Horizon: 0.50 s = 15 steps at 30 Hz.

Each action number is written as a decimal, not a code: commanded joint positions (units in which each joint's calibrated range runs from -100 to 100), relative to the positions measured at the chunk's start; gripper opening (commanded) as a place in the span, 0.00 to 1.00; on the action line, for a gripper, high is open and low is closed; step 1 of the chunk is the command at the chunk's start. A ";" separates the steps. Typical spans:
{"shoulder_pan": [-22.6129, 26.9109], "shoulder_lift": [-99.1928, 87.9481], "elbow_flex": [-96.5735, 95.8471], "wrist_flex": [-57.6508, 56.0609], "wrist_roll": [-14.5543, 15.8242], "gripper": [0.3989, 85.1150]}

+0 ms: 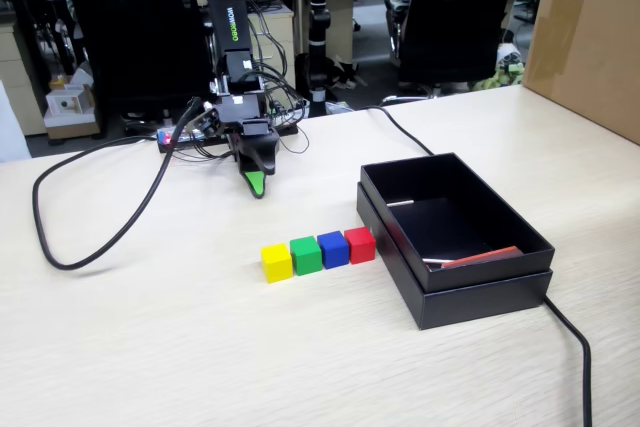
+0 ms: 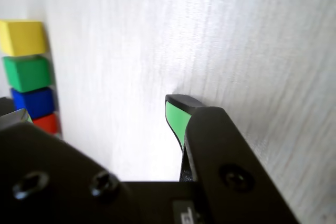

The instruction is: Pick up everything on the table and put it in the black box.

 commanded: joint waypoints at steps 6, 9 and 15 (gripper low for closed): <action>0.10 8.17 22.47 -21.15 4.84 0.58; -0.24 16.20 31.35 -26.50 4.88 0.57; -0.68 37.32 55.01 -37.13 4.64 0.52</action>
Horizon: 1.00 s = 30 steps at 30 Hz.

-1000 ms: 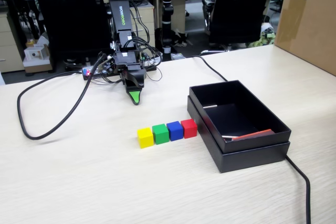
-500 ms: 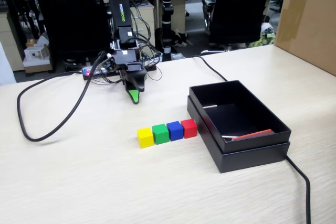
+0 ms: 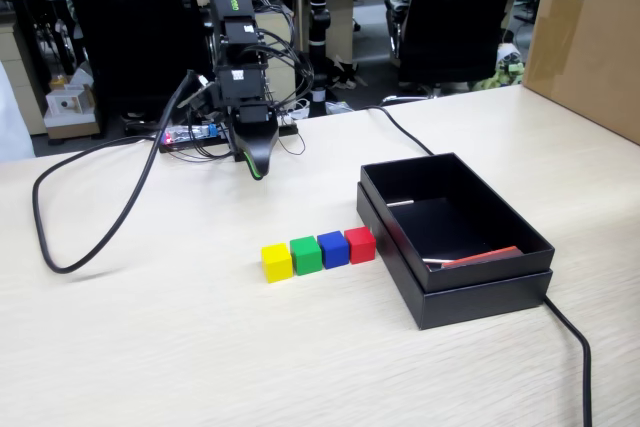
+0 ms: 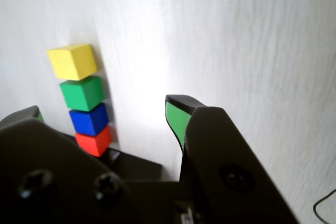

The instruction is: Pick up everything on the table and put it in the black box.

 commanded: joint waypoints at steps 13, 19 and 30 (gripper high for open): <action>0.05 51.77 47.44 -14.92 -0.34 0.52; 0.05 62.56 52.70 -16.65 -0.39 0.53; -0.29 74.03 61.86 -18.03 -2.15 0.52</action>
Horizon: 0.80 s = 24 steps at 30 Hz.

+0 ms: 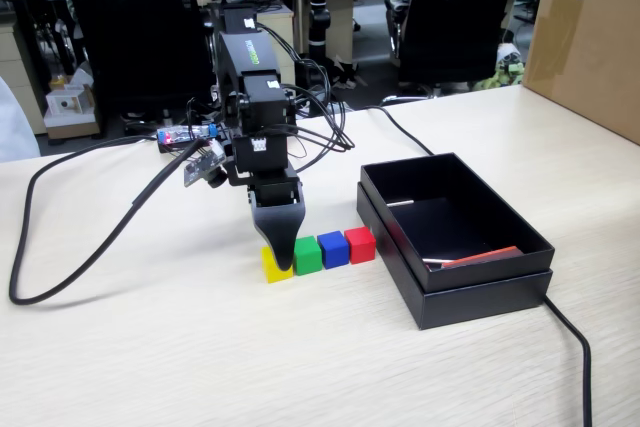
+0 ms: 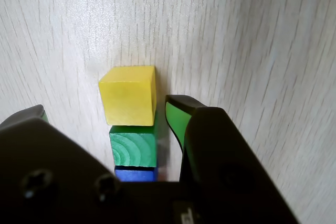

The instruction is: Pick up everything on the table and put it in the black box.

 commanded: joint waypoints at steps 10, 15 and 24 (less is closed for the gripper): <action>-0.93 5.28 6.53 -0.69 -2.78 0.52; -1.17 6.31 6.53 -0.69 -2.88 0.38; -1.71 5.17 8.70 -0.60 -2.93 0.10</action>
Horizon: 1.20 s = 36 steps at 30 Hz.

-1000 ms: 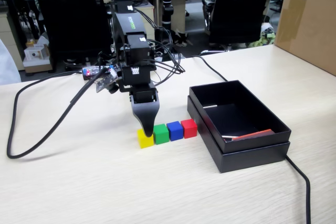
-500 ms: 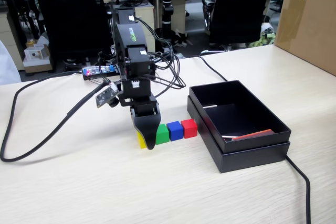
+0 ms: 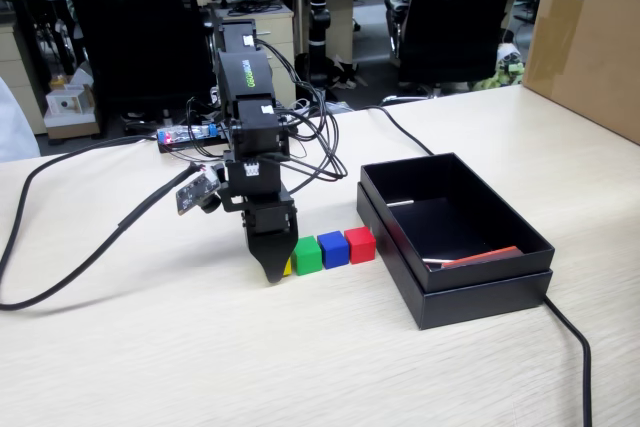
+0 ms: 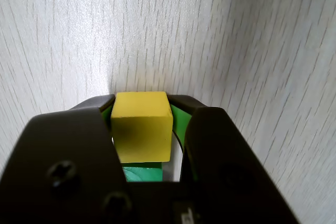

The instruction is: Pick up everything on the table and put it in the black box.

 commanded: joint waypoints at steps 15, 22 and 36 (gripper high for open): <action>7.33 -24.15 20.01 -0.61 -1.71 0.10; 15.14 -15.31 25.08 -0.61 0.88 0.11; 18.71 11.42 31.88 -0.61 1.90 0.11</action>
